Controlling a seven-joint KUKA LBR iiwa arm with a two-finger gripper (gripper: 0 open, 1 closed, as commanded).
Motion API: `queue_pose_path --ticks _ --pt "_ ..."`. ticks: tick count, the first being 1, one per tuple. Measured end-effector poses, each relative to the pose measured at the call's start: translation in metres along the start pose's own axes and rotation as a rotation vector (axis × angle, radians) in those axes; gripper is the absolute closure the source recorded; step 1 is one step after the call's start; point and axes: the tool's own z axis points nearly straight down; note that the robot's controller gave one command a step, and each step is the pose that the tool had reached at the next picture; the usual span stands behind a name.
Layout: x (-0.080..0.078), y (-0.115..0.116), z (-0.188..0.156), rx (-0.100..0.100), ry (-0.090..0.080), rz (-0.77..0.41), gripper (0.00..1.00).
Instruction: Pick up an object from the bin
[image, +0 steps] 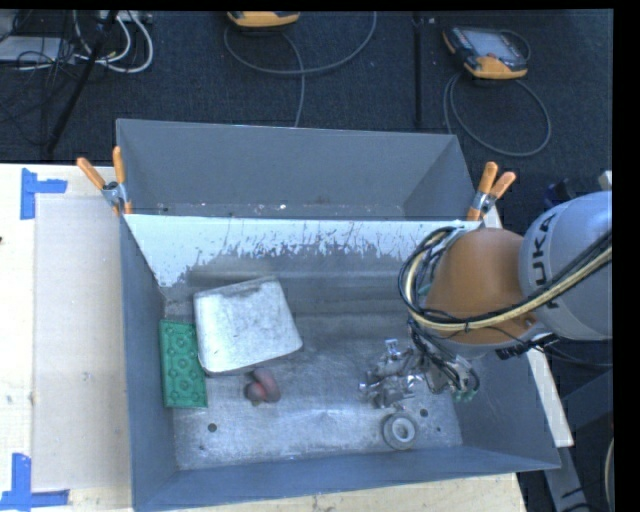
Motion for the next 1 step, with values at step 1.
queue_pose_path --ticks 1 --pt "0.0002 -0.0142 -0.1842 0.006 0.0 -0.2 1.0"
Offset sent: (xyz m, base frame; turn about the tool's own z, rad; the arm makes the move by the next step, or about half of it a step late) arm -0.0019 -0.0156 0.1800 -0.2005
